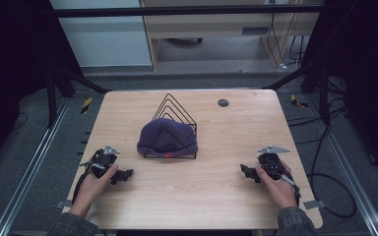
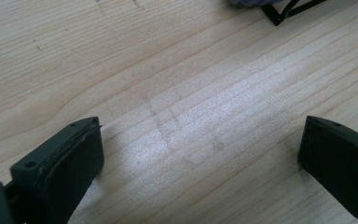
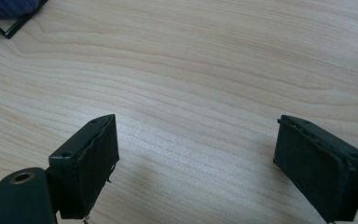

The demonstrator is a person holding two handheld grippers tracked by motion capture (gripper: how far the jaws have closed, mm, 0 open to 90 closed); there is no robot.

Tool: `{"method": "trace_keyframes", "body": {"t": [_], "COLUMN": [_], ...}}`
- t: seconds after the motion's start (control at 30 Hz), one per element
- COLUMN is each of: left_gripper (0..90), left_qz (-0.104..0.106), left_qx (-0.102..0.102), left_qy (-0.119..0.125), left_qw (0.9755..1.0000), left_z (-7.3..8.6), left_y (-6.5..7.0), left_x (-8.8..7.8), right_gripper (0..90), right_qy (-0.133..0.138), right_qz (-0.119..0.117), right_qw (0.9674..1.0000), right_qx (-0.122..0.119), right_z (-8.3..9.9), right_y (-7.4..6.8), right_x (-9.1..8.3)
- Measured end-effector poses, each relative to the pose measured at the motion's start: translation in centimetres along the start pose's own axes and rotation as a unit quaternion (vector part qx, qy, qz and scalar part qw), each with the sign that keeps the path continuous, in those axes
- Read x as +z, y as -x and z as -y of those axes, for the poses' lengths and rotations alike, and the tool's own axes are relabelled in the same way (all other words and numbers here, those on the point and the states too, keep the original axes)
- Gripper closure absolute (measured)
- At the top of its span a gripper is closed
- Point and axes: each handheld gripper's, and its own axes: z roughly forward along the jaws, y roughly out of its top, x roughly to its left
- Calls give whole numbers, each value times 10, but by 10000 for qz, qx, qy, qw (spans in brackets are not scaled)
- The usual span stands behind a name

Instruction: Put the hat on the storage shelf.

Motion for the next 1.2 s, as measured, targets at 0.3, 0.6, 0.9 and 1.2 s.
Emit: {"method": "trace_keyframes", "body": {"t": [0.3,0.6,0.9,1.2], "left_gripper": [0,0,0,0], "left_qz": [6,20,29,46], "left_qx": [13,12,33,49], "left_qy": [9,19,-11,-7], "left_qw": [10000,10000,10000,10000], "left_z": [0,0,-1,-2], "left_y": [0,1,1,1], "left_x": [0,1,1,1], "right_gripper": [126,98,53,56], "right_qy": [-22,133,187,183], "right_qz": [-9,90,428,420], "right_qw": [10000,9999,9979,9978], "right_qx": [58,19,-444,-476], "right_z": [3,6,11,12], "right_y": [-1,-5,-16,-17], "right_x": [4,7,12,12]}}
